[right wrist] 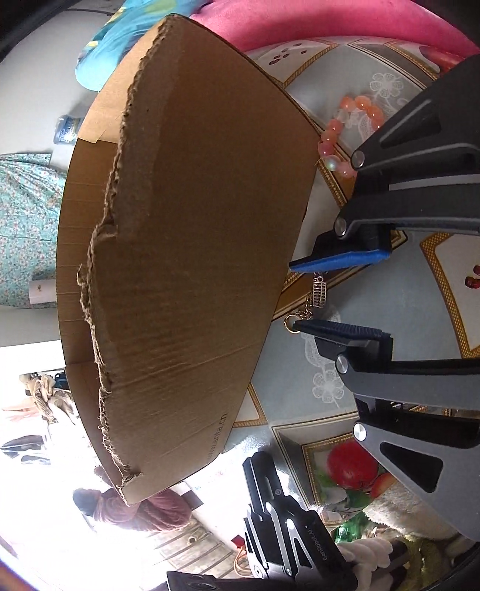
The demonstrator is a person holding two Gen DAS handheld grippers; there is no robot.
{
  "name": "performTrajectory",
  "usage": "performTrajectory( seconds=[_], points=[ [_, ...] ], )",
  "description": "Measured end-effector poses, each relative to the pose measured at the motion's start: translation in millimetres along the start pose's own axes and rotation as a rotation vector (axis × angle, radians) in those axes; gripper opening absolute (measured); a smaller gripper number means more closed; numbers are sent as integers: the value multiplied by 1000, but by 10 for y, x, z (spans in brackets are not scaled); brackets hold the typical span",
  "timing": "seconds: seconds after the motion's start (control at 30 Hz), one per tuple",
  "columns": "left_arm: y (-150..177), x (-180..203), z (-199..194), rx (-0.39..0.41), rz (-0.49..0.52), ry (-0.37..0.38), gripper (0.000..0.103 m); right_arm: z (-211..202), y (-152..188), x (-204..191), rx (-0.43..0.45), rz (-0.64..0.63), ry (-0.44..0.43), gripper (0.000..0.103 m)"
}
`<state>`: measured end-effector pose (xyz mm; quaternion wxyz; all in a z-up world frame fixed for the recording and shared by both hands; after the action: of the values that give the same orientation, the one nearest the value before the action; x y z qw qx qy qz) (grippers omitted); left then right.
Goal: Organize jewelry
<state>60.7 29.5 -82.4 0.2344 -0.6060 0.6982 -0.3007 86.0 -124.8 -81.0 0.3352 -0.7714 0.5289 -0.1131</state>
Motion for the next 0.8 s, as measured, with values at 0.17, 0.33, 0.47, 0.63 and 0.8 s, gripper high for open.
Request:
performTrajectory(
  seconds=[0.17,0.33,0.47,0.63,0.8],
  points=[
    [2,-2,-2,0,0,1,12,0,16,-36,-11,-4,-18,16],
    [7,-8,-6,1,-2,0,12,-11,43,-102,-21,8,-50,6],
    [12,-5,-8,1,0,-3,12,-21,95,-157,-36,34,-107,6],
    [12,-4,-10,2,0,-3,12,-67,207,-221,-59,50,-193,6],
    [12,-3,-14,1,1,-1,12,-193,196,-183,-38,57,-181,13]
  ],
)
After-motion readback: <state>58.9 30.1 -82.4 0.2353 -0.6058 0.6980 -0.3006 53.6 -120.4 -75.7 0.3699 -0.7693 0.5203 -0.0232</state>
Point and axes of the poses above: each gripper's, at about its wrist camera, not at the fingertips, and z roughly the way its jaws point, x to its right, y to its underside, the point moved 6 cm from there along z, roughly the way its jaws point, and after that the axes turned 8 degrees about -y, right-handed, at the moved point
